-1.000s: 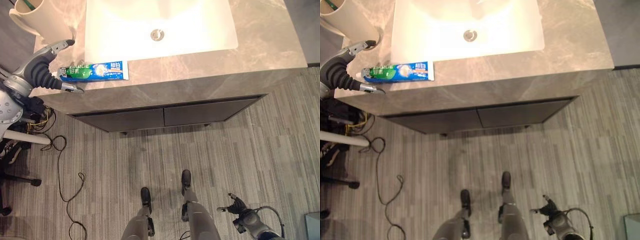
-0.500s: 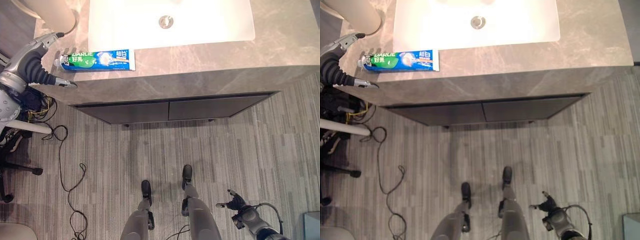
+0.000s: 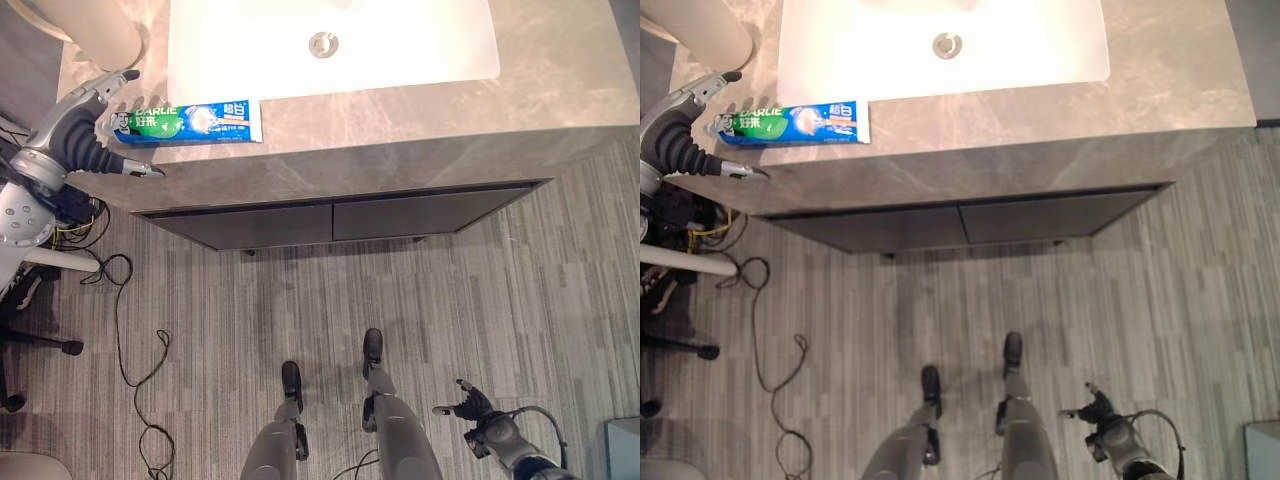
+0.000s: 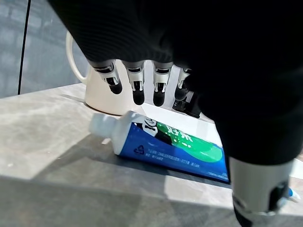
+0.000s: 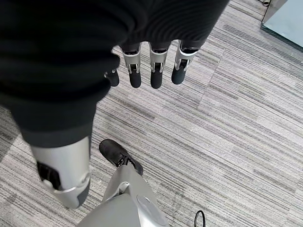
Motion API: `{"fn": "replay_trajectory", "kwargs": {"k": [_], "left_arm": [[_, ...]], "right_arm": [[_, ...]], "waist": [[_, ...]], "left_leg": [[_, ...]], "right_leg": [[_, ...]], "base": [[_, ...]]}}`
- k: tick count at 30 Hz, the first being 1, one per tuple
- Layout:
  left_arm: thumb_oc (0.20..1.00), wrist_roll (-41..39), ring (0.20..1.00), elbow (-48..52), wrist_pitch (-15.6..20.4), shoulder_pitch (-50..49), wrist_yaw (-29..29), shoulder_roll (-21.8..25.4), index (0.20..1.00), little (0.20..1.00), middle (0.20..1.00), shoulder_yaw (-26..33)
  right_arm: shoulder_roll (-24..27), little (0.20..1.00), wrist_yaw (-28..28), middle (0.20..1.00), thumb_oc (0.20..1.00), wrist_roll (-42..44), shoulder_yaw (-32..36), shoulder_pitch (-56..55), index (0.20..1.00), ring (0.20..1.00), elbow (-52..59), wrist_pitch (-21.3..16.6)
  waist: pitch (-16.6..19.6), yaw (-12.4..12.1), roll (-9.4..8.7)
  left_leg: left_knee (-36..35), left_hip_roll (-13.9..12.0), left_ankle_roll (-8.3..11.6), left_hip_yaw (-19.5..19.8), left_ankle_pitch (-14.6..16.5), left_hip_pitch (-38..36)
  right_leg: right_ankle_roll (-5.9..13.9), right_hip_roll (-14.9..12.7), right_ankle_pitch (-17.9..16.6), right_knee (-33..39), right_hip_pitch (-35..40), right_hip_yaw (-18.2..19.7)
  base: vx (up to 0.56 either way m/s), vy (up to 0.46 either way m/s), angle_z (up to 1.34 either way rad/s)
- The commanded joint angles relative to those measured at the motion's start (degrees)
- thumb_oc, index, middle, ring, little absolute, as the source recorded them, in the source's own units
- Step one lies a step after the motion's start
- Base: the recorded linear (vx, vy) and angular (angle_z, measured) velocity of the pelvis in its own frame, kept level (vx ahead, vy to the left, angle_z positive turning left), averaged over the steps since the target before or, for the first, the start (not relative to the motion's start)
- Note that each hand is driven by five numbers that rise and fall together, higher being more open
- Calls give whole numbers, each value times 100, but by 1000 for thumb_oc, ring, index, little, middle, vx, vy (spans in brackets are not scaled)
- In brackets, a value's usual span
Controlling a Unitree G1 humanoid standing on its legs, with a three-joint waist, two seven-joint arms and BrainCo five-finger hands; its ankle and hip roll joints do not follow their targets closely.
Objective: Put brush and paste in cup on sink, flatten towel.
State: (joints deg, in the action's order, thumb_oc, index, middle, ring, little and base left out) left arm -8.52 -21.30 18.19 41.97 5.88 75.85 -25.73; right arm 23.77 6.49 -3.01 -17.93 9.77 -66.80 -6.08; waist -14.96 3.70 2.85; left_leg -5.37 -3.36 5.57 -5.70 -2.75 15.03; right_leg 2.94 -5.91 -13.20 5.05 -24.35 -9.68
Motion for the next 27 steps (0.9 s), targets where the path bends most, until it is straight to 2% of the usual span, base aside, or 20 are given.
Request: {"fn": "replay_trajectory", "kwargs": {"k": [1,27], "left_arm": [[1000,-75,1000,-220,-2,-76,110,2,1000,1000,1000,461],[1000,-32,1000,-323,-99,-418,98,-372,1000,1000,1000,690]], "right_arm": [[58,1000,150,1000,1000,111,-36,-214,1000,1000,-122,-6],[26,1000,158,1000,1000,158,14,-310,1000,1000,-207,0]], "waist": [[363,-18,-176],[297,11,-255]], "left_leg": [[37,62,124,-203,-34,-38],[37,41,144,-231,-42,-25]], "right_leg": [[865,-568,-138,-5,-104,525],[839,-517,-141,-5,-144,556]], "base": [[0,0,-4],[0,2,-2]]}}
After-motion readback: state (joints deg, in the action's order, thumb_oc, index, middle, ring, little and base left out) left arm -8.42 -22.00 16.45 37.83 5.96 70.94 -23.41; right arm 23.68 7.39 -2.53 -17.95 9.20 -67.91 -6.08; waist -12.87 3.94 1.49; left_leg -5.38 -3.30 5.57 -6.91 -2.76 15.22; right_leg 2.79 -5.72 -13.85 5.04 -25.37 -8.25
